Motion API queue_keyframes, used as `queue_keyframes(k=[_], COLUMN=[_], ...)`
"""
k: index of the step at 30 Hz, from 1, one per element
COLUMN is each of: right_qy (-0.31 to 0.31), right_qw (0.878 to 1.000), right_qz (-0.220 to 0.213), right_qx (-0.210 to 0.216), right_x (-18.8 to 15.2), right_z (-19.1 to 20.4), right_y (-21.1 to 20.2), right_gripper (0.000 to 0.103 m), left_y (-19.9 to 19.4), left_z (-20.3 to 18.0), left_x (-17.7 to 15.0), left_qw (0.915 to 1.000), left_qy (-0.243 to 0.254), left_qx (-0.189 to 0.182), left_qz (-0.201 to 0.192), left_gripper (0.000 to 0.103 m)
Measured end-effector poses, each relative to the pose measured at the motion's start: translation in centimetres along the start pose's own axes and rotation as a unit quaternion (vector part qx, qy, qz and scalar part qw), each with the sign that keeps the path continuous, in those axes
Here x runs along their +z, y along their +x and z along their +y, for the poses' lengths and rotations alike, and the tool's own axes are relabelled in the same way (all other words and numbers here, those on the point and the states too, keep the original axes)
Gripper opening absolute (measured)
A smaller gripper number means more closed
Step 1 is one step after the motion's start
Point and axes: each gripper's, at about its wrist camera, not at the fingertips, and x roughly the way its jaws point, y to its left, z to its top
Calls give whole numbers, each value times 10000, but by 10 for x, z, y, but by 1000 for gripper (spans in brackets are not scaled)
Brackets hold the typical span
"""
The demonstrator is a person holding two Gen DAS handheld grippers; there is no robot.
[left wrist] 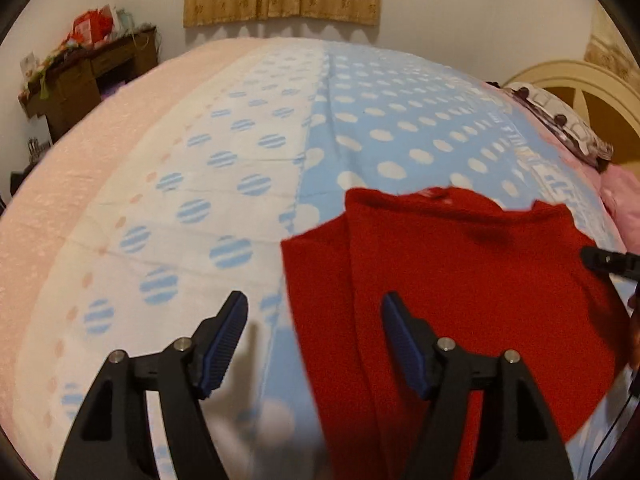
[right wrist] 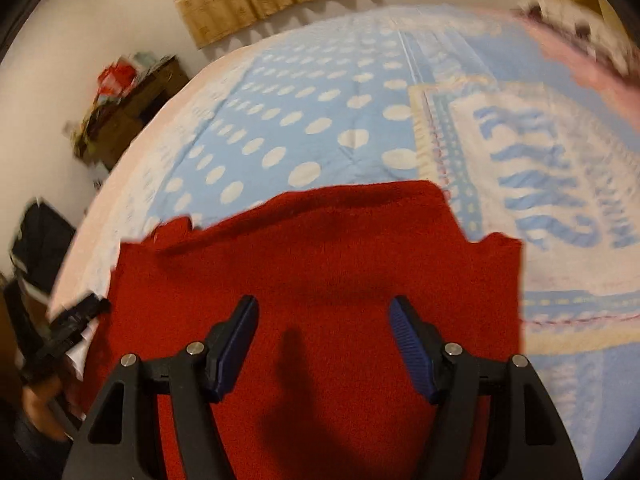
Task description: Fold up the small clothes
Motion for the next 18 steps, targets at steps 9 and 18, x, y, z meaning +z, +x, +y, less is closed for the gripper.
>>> queue_keyframes(k=[9, 18], right_qy=[-600, -608], right_qw=[9977, 9959], right_qz=[-46, -515], right_qx=[-295, -420], right_x=[-70, -98], right_z=[7, 3], right_y=[-31, -52], right_gripper=[68, 68], left_y=[-43, -36], left_z=[-25, -16], left_x=[-55, -81], left_qw=[9980, 9989], left_qy=[573, 325], left_qx=[-187, -172], left_qz=[-197, -283], left_gripper=[82, 95])
